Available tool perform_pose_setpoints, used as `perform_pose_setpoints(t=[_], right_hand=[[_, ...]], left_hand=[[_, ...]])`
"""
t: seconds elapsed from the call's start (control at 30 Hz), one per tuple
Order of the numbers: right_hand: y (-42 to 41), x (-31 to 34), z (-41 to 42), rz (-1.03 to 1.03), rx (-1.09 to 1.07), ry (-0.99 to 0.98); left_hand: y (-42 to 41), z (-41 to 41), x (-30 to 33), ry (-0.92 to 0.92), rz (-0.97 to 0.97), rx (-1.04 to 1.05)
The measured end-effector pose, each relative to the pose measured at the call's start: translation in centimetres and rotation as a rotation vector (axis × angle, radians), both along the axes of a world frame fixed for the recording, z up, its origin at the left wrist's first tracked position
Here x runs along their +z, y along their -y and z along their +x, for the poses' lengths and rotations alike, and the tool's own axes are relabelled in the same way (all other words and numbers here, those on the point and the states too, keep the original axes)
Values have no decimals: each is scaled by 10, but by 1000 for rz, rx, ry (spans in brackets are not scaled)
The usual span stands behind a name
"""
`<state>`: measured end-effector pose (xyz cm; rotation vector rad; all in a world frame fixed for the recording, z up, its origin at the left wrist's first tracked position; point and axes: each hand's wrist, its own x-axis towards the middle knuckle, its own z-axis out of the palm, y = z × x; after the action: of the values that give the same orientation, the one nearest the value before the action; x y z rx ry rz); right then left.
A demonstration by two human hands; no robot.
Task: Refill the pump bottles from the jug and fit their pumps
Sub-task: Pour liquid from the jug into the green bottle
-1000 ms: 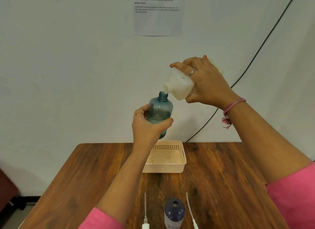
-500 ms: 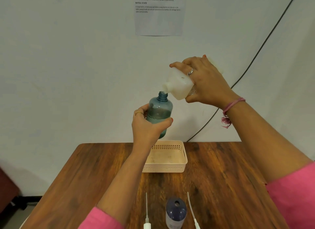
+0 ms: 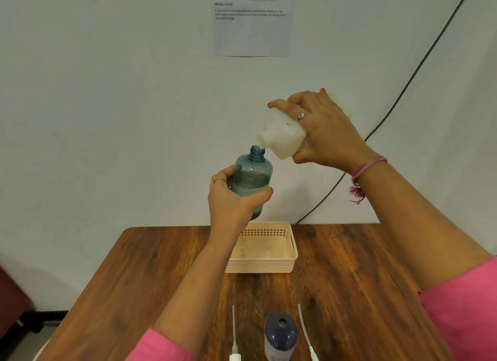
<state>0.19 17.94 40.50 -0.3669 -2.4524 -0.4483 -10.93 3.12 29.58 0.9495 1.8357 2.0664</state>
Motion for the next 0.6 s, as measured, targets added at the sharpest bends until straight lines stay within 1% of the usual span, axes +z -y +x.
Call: perform_pose_setpoints(t=[0.3,0.47,0.6], right_hand=[[-4,-8,-6,-31,1,-20],[-7,-17,-12,-117,10,-60],[-7,-28,-17,-238,6,-71]], left_hand=[[-3,-7,-4,6,-3,7],[-3,-12,-6,16,1,17],[-2,-17,-9,26,3,13]])
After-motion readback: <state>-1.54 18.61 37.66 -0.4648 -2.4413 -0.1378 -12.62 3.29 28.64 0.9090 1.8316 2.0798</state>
